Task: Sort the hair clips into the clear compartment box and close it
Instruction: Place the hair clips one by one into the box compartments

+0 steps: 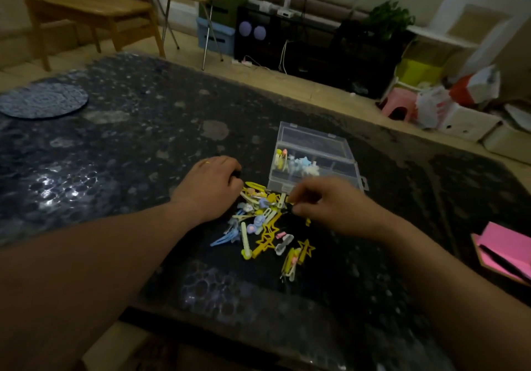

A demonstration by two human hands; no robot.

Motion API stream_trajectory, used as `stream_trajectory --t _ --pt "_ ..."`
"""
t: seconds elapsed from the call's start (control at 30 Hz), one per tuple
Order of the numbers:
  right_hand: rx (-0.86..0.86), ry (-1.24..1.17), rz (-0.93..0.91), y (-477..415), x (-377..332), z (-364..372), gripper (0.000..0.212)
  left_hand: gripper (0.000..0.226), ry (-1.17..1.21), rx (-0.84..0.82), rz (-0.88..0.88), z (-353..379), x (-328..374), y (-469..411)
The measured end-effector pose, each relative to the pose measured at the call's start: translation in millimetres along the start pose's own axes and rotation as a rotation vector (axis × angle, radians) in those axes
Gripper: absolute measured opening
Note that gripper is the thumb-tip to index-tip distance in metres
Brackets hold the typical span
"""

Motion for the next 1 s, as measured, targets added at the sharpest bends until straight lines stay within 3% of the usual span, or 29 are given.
stream_trajectory --t 0.1,0.27,0.5,0.6,0.77,0.9,1.0 --pt "-0.154 0.126 -0.066 13 -12 24 0.017 0.058 -0.001 -0.009 -0.011 -2 2 1" --pt "-0.198 0.203 -0.114 16 -14 38 0.016 0.054 0.008 0.007 -0.025 -3 3 2" --pt "-0.070 0.388 -0.184 16 -10 35 0.013 0.038 -0.006 0.035 0.001 1 0 -2" --pt "-0.021 0.329 -0.189 19 -11 30 0.008 0.038 -0.003 0.050 0.016 3 -2 -3" --pt "0.200 -0.064 0.023 12 4 -17 0.010 0.037 -0.003 0.082 0.029 4 -3 -3" --pt "0.456 -0.109 0.283 -23 38 -63 0.008 0.036 -0.008 0.100 0.040 5 -5 -2" --pt "0.466 -0.102 0.479 -53 60 -77 0.012 0.036 -0.001 0.106 0.044 6 -6 -3"
Point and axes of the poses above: each hand's wrist, its own y-axis away from the middle knuckle, its own z-axis out of the palm, x = y × z, the point moved 5 cm from there along -y, towards the middle knuckle, and after that the axes turned 5 degrees about z, right-handed, at the moved point
